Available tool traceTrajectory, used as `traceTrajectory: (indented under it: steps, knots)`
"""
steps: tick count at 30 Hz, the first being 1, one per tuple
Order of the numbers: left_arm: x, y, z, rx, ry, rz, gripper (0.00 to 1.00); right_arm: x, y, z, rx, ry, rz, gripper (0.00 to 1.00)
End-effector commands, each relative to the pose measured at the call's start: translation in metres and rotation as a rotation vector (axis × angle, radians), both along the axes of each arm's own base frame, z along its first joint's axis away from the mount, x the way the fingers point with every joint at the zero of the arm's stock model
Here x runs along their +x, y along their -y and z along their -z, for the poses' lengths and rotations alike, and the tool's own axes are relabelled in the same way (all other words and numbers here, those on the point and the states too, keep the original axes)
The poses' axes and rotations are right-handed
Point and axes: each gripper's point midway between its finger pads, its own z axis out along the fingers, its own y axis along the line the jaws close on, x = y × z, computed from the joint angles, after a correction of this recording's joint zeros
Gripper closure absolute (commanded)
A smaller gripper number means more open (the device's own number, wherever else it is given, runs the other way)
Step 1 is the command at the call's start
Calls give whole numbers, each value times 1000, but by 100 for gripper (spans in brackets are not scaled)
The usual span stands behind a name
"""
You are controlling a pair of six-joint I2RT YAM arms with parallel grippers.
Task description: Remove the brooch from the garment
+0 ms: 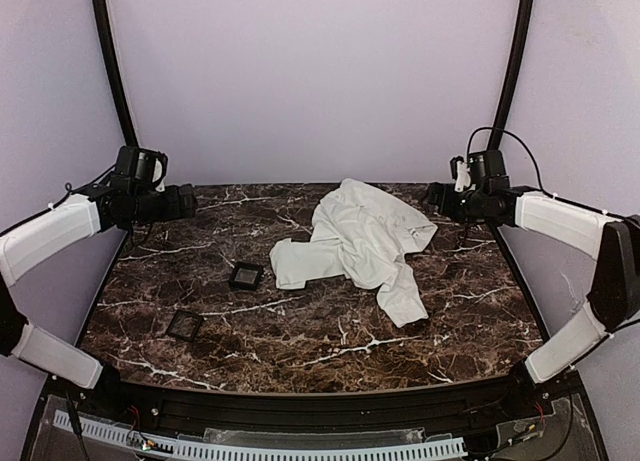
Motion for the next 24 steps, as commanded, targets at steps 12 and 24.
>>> traceTrajectory:
  steps: [12,24]
  knots:
    - [-8,244,92,-47,-271,728,0,-13,-98,98,76,-333,-205,27]
    - [-13,257,158,163,-369,692,0,-28,-107,111,80,-351,-214,56]
